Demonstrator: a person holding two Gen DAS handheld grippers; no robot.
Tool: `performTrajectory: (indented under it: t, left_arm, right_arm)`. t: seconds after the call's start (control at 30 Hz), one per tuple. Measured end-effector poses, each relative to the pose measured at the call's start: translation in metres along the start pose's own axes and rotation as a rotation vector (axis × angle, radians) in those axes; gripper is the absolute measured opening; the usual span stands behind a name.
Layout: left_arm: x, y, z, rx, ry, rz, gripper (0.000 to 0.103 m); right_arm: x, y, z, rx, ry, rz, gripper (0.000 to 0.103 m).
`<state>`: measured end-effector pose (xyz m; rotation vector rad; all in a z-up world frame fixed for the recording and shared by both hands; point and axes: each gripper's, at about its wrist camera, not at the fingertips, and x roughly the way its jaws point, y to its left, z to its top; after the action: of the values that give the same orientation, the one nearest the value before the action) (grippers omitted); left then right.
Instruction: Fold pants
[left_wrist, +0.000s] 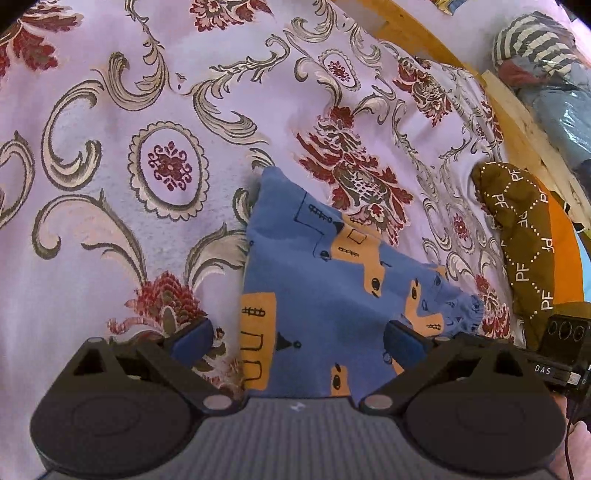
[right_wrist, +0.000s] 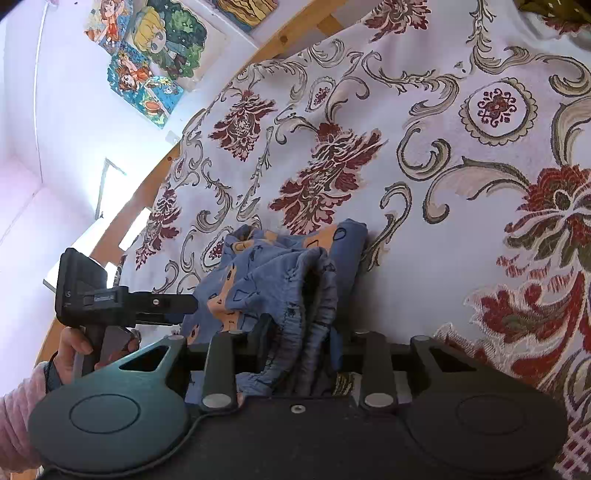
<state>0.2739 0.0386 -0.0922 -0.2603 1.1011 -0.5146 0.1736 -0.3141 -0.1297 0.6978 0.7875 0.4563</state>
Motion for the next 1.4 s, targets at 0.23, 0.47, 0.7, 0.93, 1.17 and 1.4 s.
performTrajectory:
  t: [0.23, 0.47, 0.7, 0.93, 1.17, 1.4]
  left_arm:
    - [-0.004, 0.004, 0.0, -0.015, -0.004, 0.054, 0.073]
    - [-0.005, 0.009, 0.001, -0.06, -0.002, 0.002, 0.038]
    - [-0.01, 0.003, -0.001, -0.026, -0.028, 0.011, 0.023]
    - [-0.017, -0.008, -0.003, 0.016, -0.055, 0.032, 0.019]
    - [-0.027, -0.019, -0.006, 0.063, -0.087, 0.039, 0.019]
    - [-0.033, -0.029, -0.006, 0.092, -0.122, 0.024, 0.018]
  right_arm:
    - [-0.003, 0.006, -0.003, -0.018, -0.027, -0.018, 0.029]
    - [-0.006, 0.018, -0.006, -0.056, -0.045, -0.037, 0.028]
    - [-0.009, 0.033, -0.011, -0.098, -0.078, -0.091, 0.027]
    - [-0.015, 0.062, -0.02, -0.167, -0.132, -0.19, 0.025]
    - [-0.023, 0.08, -0.03, -0.19, -0.188, -0.248, 0.024]
    - [-0.03, 0.094, -0.03, -0.223, -0.234, -0.286, 0.024]
